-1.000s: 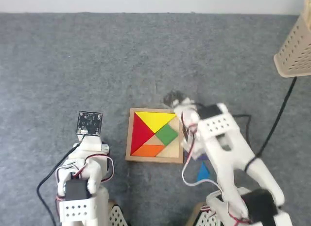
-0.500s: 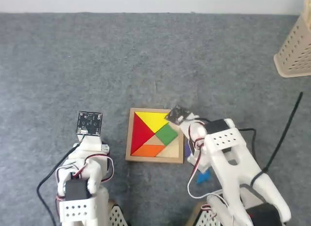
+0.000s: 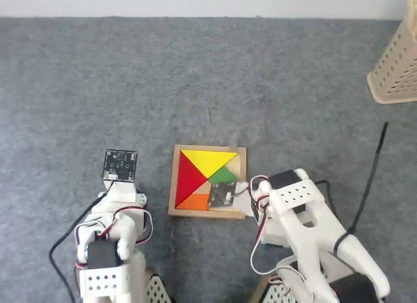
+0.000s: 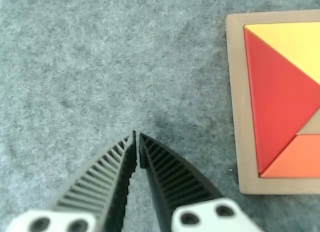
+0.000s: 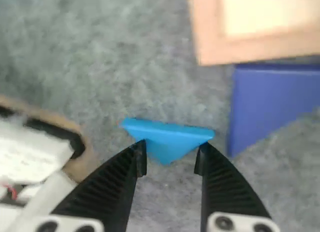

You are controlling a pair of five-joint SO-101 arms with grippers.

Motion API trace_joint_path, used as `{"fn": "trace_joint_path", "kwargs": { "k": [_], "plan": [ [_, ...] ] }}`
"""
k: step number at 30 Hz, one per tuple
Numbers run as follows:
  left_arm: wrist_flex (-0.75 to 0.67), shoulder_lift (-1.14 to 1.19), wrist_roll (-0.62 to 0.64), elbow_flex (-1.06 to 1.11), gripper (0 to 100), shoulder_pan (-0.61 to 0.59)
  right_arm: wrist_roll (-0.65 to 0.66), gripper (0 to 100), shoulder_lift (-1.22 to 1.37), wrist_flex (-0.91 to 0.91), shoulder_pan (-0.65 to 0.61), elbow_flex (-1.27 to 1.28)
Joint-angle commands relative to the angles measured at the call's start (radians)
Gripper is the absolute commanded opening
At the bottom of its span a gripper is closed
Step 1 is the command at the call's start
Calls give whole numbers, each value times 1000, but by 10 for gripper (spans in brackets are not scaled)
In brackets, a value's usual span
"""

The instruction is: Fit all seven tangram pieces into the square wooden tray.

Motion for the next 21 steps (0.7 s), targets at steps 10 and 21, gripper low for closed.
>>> {"fn": "trace_joint_path", "kwargs": {
  "k": [10,21],
  "plan": [
    [8,-20,-5,-7,12,0,-155,164,47,-173,5,49],
    [8,-20,-5,-7,12,0,-446,162,68,-147,125,-147]
  ]
}}
